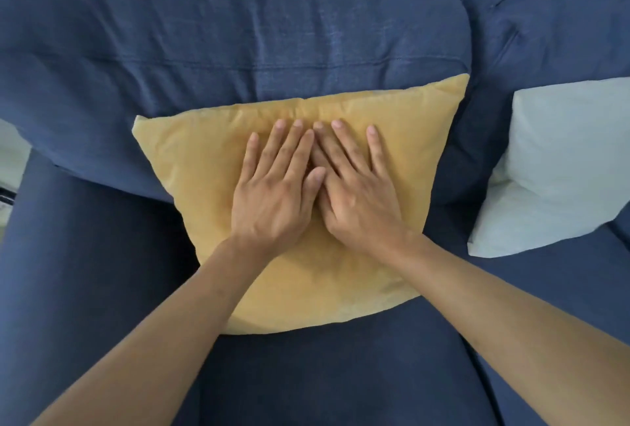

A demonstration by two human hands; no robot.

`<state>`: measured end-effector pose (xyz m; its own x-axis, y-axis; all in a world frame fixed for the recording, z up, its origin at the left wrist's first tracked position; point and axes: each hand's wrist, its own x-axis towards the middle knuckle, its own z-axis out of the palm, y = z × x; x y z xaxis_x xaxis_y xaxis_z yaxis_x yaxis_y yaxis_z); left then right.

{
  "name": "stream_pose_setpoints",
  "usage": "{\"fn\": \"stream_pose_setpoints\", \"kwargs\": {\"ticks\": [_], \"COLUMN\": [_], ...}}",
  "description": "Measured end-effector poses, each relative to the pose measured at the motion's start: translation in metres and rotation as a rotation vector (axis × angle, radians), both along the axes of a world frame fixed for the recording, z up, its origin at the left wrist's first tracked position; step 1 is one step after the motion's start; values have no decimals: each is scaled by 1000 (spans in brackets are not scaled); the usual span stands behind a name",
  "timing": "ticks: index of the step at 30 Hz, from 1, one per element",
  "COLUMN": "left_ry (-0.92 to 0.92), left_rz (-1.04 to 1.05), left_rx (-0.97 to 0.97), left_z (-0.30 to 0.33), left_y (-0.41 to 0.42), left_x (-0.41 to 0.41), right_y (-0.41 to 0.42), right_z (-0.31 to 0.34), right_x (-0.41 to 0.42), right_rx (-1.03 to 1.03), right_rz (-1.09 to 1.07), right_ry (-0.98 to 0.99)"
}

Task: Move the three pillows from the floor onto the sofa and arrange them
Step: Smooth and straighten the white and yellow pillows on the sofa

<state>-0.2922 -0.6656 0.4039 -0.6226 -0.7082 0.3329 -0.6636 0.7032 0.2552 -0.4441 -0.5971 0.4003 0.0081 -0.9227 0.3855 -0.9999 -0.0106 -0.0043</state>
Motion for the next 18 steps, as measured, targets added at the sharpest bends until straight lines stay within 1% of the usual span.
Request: {"fn": "stream_pose_setpoints", "kwargs": {"ticks": [3,7,10,13,15,18], "left_ry": [-153,-179,-128,-29,45,165], "left_rz": [44,144,238,286,253,158], "left_rx": [-71,-49,-14,-30,-67,-76], "left_z": [-13,-13,-6,0,-3,-24], "left_y": [-37,-67,-77,-56,-26,29], "left_x": [17,61,96,106,96,59], "right_y": [-17,-20,-12,7,25,53], "right_z": [-3,3,5,9,8,-14], "right_x": [-20,-52,-74,-71,-50,2], "right_rx": [22,22,-6,-105,-172,-172], "right_rz": [-25,-143,-265,-365,-317,-120], "right_ry": [61,55,3,-101,-151,-168]}}
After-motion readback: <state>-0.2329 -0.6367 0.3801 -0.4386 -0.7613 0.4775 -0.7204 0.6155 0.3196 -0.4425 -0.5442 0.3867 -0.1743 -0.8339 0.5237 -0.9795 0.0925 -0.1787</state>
